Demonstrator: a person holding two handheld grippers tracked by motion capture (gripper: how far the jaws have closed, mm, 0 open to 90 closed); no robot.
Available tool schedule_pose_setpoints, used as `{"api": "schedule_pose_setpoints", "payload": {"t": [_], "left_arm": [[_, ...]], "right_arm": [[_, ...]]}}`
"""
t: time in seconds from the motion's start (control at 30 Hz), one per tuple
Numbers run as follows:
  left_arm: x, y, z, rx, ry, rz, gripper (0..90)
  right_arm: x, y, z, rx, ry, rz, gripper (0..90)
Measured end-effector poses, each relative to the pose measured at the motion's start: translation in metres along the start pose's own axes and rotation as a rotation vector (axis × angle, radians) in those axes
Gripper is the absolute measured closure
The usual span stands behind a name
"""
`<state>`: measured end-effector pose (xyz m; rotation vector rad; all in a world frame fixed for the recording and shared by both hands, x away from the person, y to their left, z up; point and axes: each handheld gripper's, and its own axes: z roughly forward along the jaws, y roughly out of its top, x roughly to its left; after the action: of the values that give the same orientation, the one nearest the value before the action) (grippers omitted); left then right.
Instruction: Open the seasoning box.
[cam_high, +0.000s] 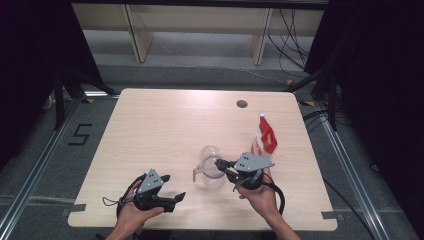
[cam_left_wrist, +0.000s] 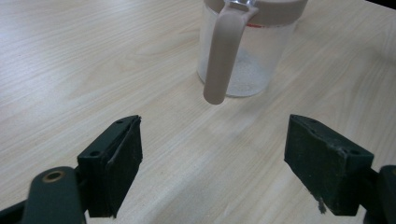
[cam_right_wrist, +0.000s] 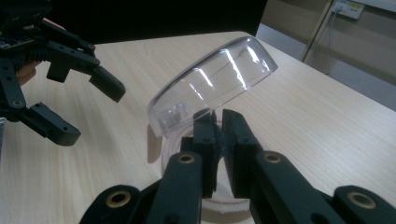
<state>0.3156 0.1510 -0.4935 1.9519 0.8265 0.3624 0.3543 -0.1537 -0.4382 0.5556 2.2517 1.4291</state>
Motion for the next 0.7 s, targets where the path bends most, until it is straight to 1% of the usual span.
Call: {"api": "schedule_pose_setpoints", "payload": {"t": [0.03,0.07,0.1,0.13,0.17,0.2,0.27,0.3,0.33,0.37,0.4,0.43,0.47,0.5,0.57,0.6,0.63,0.67,0.7], "left_arm": [[0.000,0.000,0.000,-0.004,0.001,0.004,18.6],[0.000,0.000,0.001,-0.017,-0.009,-0.004,18.6],[0.000,0.001,0.000,-0.007,-0.007,-0.003,18.5],[0.000,0.001,0.000,-0.011,-0.009,-0.011,18.2],[0.000,0.001,-0.001,-0.013,-0.005,-0.012,17.6],[0.000,0.001,-0.001,-0.011,-0.007,-0.007,17.1],[0.000,0.001,0.000,-0.013,-0.008,-0.004,16.6],[0.001,0.001,0.000,-0.005,-0.008,0.001,16.4],[0.000,0.001,0.000,-0.010,-0.006,-0.009,16.4],[0.001,0.000,0.000,-0.003,-0.002,0.001,16.3],[0.001,0.000,0.000,-0.002,0.000,0.002,16.2],[0.000,-0.001,0.000,-0.001,0.002,-0.005,16.3],[0.000,-0.001,0.000,-0.001,0.001,-0.006,16.3],[0.000,0.000,0.000,-0.001,0.001,-0.006,16.3],[0.000,-0.001,-0.001,-0.004,0.000,-0.003,16.2],[0.000,-0.001,-0.001,-0.005,0.000,-0.011,16.3],[0.000,-0.002,-0.001,-0.004,0.002,-0.011,16.2],[0.000,-0.002,-0.001,-0.003,0.003,-0.012,16.3],[0.000,-0.002,-0.002,0.000,0.002,-0.012,16.3]], "right_arm": [[0.001,0.001,0.001,-0.002,0.003,0.003,84.5],[0.001,0.001,0.001,-0.010,-0.005,-0.006,84.4],[0.002,0.002,0.001,-0.008,0.001,-0.001,84.4],[0.002,0.003,0.001,-0.002,0.009,-0.005,84.4],[0.003,0.003,0.003,-0.011,0.003,-0.006,84.4],[0.004,0.004,0.003,0.001,0.015,-0.001,84.2],[0.005,0.004,0.004,-0.010,0.006,-0.007,84.3],[0.005,0.004,0.005,-0.013,0.003,-0.008,84.2],[0.006,0.005,0.006,-0.014,0.005,-0.009,84.3],[0.006,0.005,0.006,-0.010,0.008,-0.013,84.2],[0.006,0.006,0.006,0.000,0.016,-0.022,84.1],[0.007,0.006,0.006,0.001,0.015,0.000,84.1],[0.008,0.006,0.007,-0.009,0.017,-0.013,84.1],[0.008,0.007,0.008,-0.018,0.012,-0.015,84.1],[0.009,0.008,0.008,-0.008,0.022,-0.017,83.9],[0.009,0.009,0.009,-0.021,0.013,-0.041,83.8],[0.011,0.009,0.009,-0.013,0.027,-0.017,83.8],[0.012,0.010,0.010,-0.019,0.018,-0.023,83.8],[0.013,0.011,0.010,-0.014,0.030,-0.026,83.7]]}}
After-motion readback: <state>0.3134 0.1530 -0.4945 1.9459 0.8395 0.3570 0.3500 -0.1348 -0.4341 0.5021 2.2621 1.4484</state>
